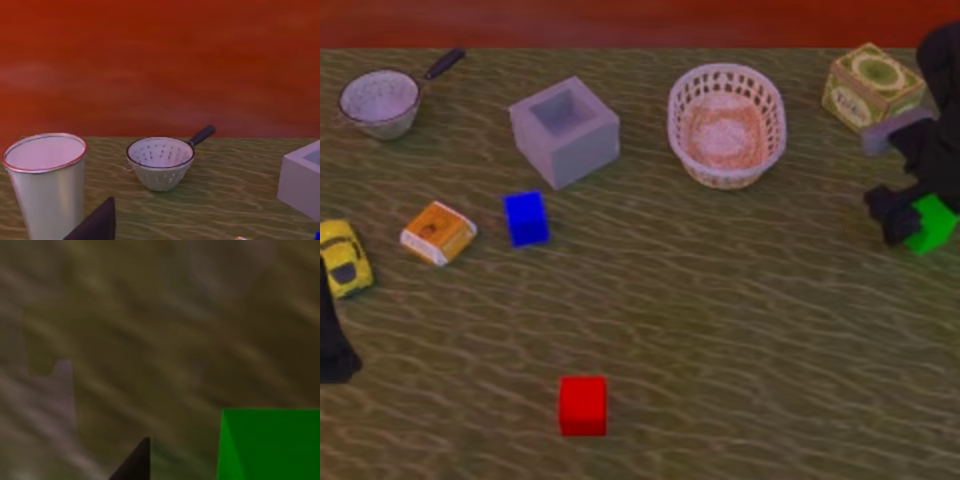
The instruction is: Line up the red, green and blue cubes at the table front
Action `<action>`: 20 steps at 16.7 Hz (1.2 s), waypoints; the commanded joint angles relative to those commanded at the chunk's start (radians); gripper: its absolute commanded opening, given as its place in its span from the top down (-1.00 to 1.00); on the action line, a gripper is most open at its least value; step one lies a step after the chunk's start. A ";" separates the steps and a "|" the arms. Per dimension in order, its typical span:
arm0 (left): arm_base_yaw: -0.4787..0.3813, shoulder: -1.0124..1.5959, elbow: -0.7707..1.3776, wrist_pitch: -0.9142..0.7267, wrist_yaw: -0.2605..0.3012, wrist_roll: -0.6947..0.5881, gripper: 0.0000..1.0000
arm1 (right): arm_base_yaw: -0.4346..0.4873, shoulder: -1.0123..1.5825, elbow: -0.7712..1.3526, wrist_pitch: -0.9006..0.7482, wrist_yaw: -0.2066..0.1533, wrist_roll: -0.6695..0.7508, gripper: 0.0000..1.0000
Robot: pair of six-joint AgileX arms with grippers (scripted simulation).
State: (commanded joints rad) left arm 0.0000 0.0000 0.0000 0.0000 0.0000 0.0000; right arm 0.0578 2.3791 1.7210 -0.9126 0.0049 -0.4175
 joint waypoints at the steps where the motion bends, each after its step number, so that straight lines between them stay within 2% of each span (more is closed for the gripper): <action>1: 0.000 0.000 0.000 0.000 0.000 0.000 -1.00 | 0.000 0.000 0.000 0.000 0.000 0.000 0.51; 4: 0.000 0.000 0.000 0.000 0.000 0.000 -1.00 | 0.000 0.000 0.000 0.000 0.000 0.000 0.96; 5: 0.000 0.000 0.000 0.000 0.000 0.000 -1.00 | 0.000 0.000 0.000 0.000 0.000 0.000 1.00; 12: 0.000 0.000 0.000 0.000 0.000 0.000 -1.00 | 0.000 0.000 0.000 0.000 0.000 0.000 1.00; 14: 0.000 0.000 0.000 0.000 0.000 0.000 -1.00 | 0.002 -0.035 0.009 -0.018 -0.012 0.008 1.00; 20: 0.000 0.000 0.000 0.000 0.000 0.000 -1.00 | 0.009 -0.090 0.124 -0.188 -0.013 0.005 1.00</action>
State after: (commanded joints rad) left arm 0.0000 0.0000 0.0000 0.0000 0.0000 0.0000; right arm 0.0672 2.2890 1.8452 -1.1002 -0.0082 -0.4121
